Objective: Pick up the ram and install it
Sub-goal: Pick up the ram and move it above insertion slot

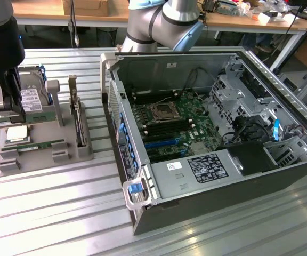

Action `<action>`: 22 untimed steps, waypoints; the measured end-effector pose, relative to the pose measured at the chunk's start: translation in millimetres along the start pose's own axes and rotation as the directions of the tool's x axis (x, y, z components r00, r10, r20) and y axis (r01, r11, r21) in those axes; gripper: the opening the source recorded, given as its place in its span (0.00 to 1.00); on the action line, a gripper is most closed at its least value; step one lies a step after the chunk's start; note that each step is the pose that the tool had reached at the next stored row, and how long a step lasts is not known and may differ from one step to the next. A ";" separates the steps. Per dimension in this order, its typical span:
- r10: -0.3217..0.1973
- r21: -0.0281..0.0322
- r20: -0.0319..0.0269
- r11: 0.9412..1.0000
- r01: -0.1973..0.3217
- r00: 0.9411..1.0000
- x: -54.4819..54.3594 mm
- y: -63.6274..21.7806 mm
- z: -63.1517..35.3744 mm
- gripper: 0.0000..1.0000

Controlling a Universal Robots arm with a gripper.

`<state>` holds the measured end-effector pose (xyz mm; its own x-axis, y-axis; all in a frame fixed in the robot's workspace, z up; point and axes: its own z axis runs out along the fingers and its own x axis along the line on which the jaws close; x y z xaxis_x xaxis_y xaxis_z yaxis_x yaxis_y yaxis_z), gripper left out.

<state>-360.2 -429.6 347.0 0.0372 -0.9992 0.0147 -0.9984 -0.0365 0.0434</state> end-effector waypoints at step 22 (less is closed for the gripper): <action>0.000 0.000 0.000 1.000 0.000 1.000 0.3 -0.4 -19.7 0.13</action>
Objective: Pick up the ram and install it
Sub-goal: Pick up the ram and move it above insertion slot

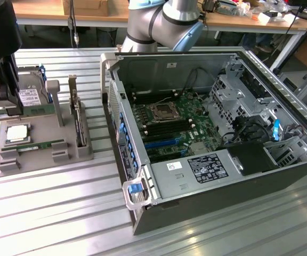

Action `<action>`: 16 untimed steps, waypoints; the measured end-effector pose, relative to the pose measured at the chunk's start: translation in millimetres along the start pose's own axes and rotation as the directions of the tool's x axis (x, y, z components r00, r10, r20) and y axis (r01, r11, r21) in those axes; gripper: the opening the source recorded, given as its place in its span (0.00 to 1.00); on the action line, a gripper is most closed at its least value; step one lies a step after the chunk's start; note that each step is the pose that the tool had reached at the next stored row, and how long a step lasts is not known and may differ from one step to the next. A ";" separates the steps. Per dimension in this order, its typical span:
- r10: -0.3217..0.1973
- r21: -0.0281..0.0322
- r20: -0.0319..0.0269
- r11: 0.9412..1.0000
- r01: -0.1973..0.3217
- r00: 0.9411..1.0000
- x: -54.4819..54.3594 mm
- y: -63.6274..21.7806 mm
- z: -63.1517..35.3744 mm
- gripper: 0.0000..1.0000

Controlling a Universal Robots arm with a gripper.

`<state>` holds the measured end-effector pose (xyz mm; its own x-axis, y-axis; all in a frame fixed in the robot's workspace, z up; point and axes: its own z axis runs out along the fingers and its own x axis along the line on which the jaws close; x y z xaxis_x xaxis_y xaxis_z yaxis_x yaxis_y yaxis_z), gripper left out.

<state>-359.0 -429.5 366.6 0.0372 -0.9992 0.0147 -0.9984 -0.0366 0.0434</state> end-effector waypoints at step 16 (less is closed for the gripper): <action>0.000 0.000 0.000 1.000 0.000 1.000 0.3 -0.9 -15.4 0.13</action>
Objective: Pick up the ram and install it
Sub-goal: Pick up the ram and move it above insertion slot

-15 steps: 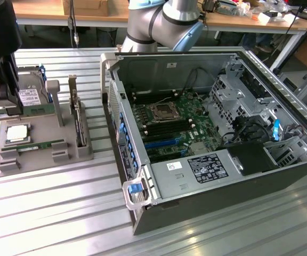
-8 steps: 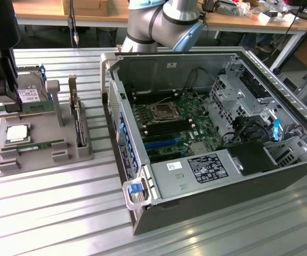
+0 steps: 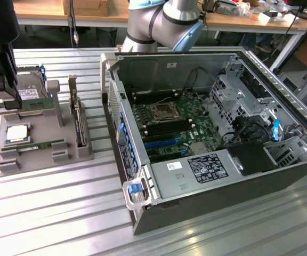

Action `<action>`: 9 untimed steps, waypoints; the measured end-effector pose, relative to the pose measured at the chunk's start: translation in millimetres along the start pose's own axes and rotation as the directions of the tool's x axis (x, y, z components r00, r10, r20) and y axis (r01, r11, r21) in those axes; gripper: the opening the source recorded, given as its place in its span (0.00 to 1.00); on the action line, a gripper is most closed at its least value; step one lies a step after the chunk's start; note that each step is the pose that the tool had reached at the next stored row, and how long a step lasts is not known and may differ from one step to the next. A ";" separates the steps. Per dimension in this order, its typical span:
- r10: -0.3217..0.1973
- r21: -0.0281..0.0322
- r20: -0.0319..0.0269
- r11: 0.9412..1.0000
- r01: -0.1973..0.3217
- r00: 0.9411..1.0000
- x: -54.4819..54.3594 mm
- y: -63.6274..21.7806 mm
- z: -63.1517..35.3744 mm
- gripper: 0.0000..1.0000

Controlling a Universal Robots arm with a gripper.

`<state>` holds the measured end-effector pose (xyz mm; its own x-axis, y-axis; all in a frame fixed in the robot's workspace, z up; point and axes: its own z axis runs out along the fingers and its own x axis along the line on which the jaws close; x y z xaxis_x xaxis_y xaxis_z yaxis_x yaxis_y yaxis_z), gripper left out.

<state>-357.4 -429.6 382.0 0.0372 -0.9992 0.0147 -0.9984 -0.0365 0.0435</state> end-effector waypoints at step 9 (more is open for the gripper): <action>0.000 0.000 0.000 1.000 0.000 1.000 0.2 -1.0 -8.0 0.13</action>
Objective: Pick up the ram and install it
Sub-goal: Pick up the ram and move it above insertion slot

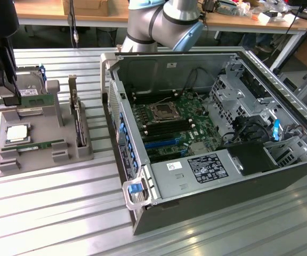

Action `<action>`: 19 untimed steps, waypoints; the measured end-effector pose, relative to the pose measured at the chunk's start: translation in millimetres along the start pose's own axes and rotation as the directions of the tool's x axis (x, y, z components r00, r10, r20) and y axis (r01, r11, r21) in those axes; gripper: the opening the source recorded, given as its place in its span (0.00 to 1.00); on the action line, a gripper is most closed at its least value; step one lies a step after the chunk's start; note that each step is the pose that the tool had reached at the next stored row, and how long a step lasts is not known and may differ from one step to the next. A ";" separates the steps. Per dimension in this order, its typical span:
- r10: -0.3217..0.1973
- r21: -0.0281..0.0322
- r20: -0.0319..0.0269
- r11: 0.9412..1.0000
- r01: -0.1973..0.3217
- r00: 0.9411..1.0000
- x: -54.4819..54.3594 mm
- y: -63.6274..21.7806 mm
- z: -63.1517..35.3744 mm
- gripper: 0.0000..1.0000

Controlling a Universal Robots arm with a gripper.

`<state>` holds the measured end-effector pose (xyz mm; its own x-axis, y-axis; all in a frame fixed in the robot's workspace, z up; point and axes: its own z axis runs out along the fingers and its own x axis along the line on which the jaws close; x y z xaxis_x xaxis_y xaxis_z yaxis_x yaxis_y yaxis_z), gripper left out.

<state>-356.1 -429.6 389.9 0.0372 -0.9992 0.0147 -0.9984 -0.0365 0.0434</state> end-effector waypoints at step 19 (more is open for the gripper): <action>0.000 -0.011 0.000 1.000 0.000 1.000 1.0 -19.3 -15.8 0.13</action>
<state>-336.0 -429.6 404.8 0.0374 -0.9992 0.0142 -0.9978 -0.0366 0.0546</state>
